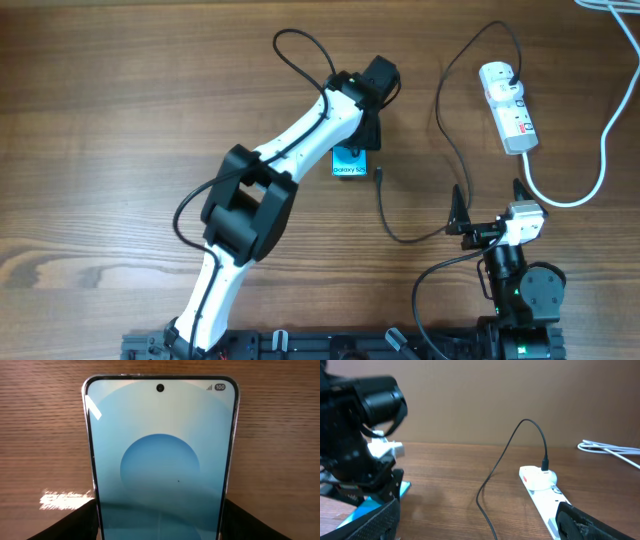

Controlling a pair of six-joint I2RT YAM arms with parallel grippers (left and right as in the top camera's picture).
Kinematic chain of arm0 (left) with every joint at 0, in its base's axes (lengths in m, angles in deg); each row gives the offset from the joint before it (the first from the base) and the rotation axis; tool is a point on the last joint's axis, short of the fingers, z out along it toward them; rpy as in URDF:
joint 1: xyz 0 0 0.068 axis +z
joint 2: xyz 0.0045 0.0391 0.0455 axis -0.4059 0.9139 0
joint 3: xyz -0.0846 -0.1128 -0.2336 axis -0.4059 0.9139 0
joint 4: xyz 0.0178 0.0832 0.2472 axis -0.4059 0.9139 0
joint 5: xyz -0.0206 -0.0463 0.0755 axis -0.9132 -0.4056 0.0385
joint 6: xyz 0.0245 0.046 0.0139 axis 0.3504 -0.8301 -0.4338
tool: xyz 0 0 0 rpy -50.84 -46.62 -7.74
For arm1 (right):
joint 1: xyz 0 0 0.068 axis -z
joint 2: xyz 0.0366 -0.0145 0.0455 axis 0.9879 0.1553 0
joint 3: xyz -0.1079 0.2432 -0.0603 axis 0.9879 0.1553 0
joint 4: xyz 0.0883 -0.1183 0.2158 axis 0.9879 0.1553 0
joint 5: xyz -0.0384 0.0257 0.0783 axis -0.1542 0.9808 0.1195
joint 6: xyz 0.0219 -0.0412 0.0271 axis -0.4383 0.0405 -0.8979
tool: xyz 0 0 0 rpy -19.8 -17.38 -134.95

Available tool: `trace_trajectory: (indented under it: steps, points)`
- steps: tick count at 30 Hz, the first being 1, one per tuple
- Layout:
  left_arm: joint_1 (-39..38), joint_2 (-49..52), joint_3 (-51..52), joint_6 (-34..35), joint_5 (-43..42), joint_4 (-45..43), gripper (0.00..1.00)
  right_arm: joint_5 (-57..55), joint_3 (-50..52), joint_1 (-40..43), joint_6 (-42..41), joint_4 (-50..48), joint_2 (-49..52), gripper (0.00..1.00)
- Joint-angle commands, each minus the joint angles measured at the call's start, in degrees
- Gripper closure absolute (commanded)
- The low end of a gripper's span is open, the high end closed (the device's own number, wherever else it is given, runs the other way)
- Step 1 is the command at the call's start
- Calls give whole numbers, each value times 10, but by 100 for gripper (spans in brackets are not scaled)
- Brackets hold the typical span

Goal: Plug charger to phone and switch on socket

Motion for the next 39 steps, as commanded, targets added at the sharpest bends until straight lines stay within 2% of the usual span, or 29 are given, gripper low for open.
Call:
trace_trajectory:
  steps: [1,7,16,20,23,25,27,29,30,31,32,34,36,39]
  points:
    - [12,-68,2,3,-4,9,28,-8,0,-1,-3,-2,-5,0]
    - [30,-110,2,4,-29,21,29,-8,0,-1,-3,-2,-5,0]
    - [64,-145,2,4,-186,25,28,-8,0,-1,-3,-2,-5,0]
    - [88,-150,2,4,-284,23,27,4,0,-1,-14,-20,-5,0]
    - [104,-150,2,9,-355,16,27,90,0,-1,-132,-76,-5,0]
    - [117,-150,2,19,-393,14,27,184,0,-1,-305,-107,-5,0]
    - [136,-150,2,19,-444,8,27,286,1,-1,-565,-99,-5,0]
    - [148,-150,2,19,-472,5,27,284,1,-1,-725,-76,-5,0]
    - [156,-150,2,19,-491,4,27,272,1,-1,-840,-64,-5,0]
    - [161,-150,2,19,-508,2,27,273,0,-1,-897,-70,-5,0]
    - [166,-150,2,20,-524,0,27,283,1,-1,-905,-107,-5,0]
    - [179,-150,2,42,-554,-4,26,304,0,-1,-841,-269,-4,0]
    - [189,-150,2,59,-577,-11,27,302,-8,-1,-829,-368,-2,0]
    - [201,-150,2,62,-596,-21,27,303,-45,-1,-810,-327,5,0]
